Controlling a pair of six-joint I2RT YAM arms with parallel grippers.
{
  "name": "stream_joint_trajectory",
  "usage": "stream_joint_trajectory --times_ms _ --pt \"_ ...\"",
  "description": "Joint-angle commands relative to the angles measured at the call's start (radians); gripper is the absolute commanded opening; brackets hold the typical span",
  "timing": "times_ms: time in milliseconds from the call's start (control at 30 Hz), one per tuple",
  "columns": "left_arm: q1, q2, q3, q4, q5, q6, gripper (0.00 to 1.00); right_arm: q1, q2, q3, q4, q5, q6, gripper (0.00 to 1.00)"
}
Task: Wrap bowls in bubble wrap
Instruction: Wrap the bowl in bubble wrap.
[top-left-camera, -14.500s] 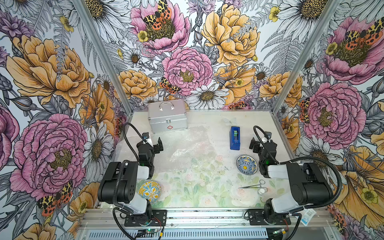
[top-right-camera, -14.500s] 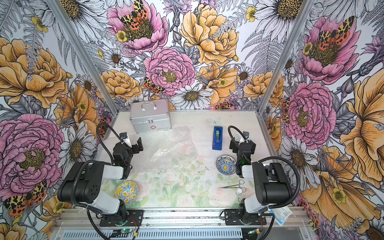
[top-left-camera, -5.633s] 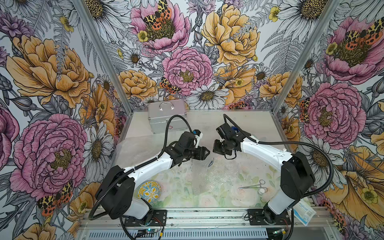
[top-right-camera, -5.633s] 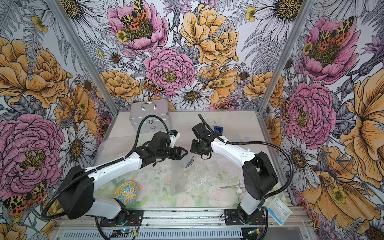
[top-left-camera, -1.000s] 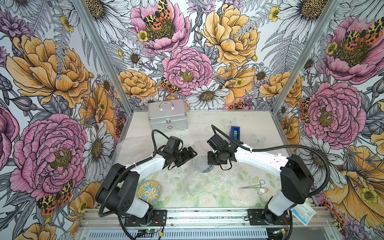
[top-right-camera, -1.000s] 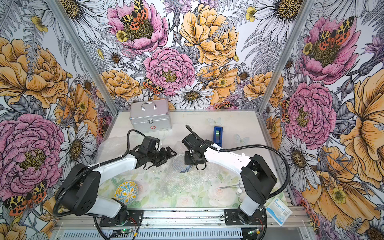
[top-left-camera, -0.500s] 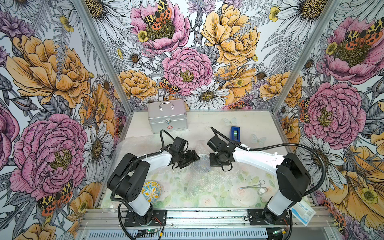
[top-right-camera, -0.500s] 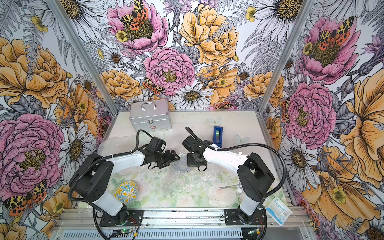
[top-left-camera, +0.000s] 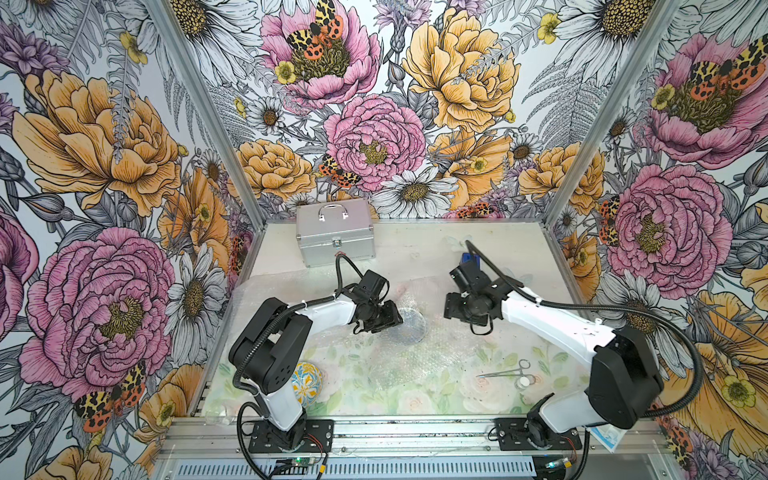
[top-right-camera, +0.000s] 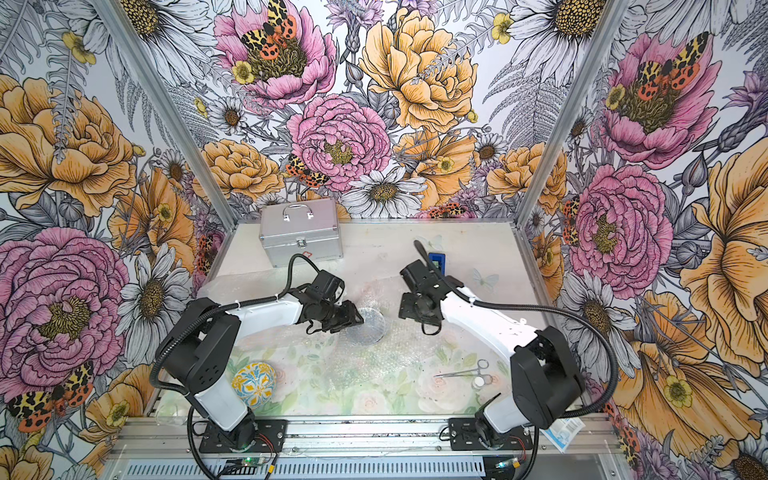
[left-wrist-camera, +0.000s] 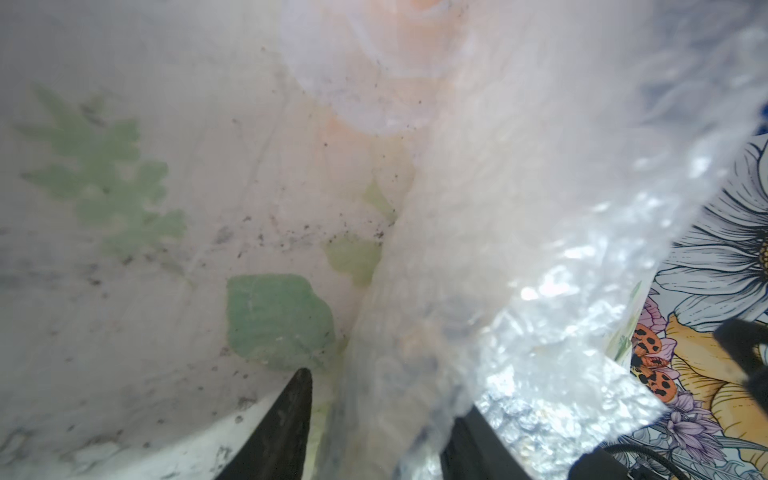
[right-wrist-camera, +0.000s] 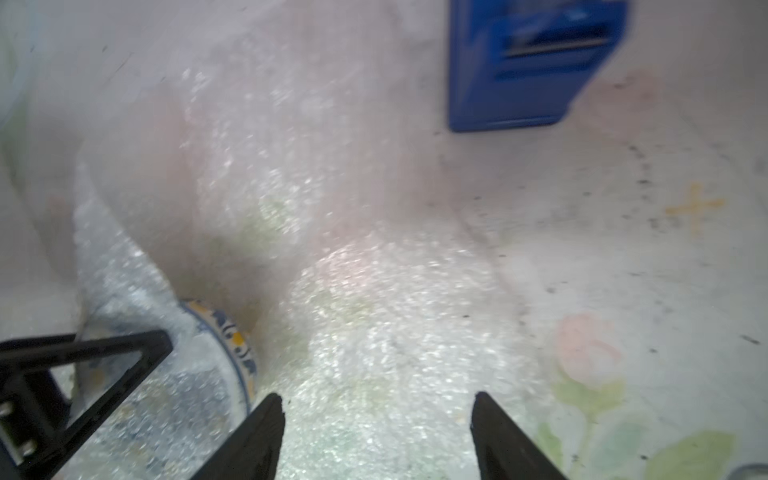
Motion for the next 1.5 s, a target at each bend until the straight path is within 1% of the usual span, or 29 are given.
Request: stream_joint_trajectory --times_ms 0,67,167,200,267,400,533,633,700,833,967,1100,1200,1300,1367,1467 --pt "-0.009 0.014 0.022 -0.032 -0.032 0.027 0.48 -0.110 0.025 -0.082 -0.027 -0.072 -0.066 0.74" --pt "-0.009 0.014 0.022 -0.032 -0.033 0.026 0.48 -0.143 0.061 -0.097 -0.024 -0.111 -0.117 0.72" --pt "-0.010 0.013 0.022 -0.033 -0.037 0.025 0.47 -0.158 0.086 -0.112 -0.019 -0.120 -0.141 0.69" --pt "-0.011 0.011 0.021 -0.035 -0.038 0.024 0.47 -0.159 0.092 -0.116 -0.019 -0.119 -0.141 0.67" --pt "-0.012 0.007 0.019 -0.035 -0.043 0.023 0.47 -0.158 0.100 -0.136 0.000 -0.137 -0.138 0.57" --pt "-0.013 0.004 0.018 -0.035 -0.046 0.021 0.45 -0.149 0.105 -0.172 0.022 -0.176 -0.127 0.42" --pt "-0.015 0.007 0.022 -0.035 -0.043 0.022 0.41 -0.141 0.067 -0.198 0.022 -0.176 -0.126 0.15" --pt "-0.017 0.013 0.030 -0.034 -0.040 0.026 0.35 -0.131 0.002 -0.194 0.022 -0.202 -0.122 0.00" --pt "-0.019 0.014 0.035 -0.035 -0.043 0.024 0.30 -0.107 -0.043 -0.169 0.020 -0.230 -0.125 0.00" --pt "-0.027 0.007 0.041 -0.008 -0.060 0.001 0.18 -0.009 -0.087 -0.059 0.020 -0.299 -0.146 0.00" --pt "-0.034 0.028 0.061 0.036 -0.079 -0.035 0.07 0.067 -0.031 0.081 0.023 -0.363 -0.146 0.00" --pt "-0.051 0.061 0.085 0.083 -0.092 -0.054 0.01 0.101 0.079 0.208 0.034 -0.417 -0.145 0.00" --pt "-0.075 0.071 0.112 0.105 -0.105 -0.040 0.00 0.113 0.178 0.302 0.045 -0.461 -0.137 0.00" --pt "-0.095 0.051 0.118 0.110 -0.141 -0.009 0.01 0.117 0.276 0.374 0.051 -0.466 -0.130 0.00" --pt "-0.098 0.031 0.108 0.118 -0.158 0.009 0.07 0.117 0.342 0.405 0.056 -0.455 -0.128 0.00" --pt "-0.097 0.022 0.107 0.118 -0.141 0.031 0.17 0.117 0.424 0.422 0.070 -0.442 -0.119 0.00"
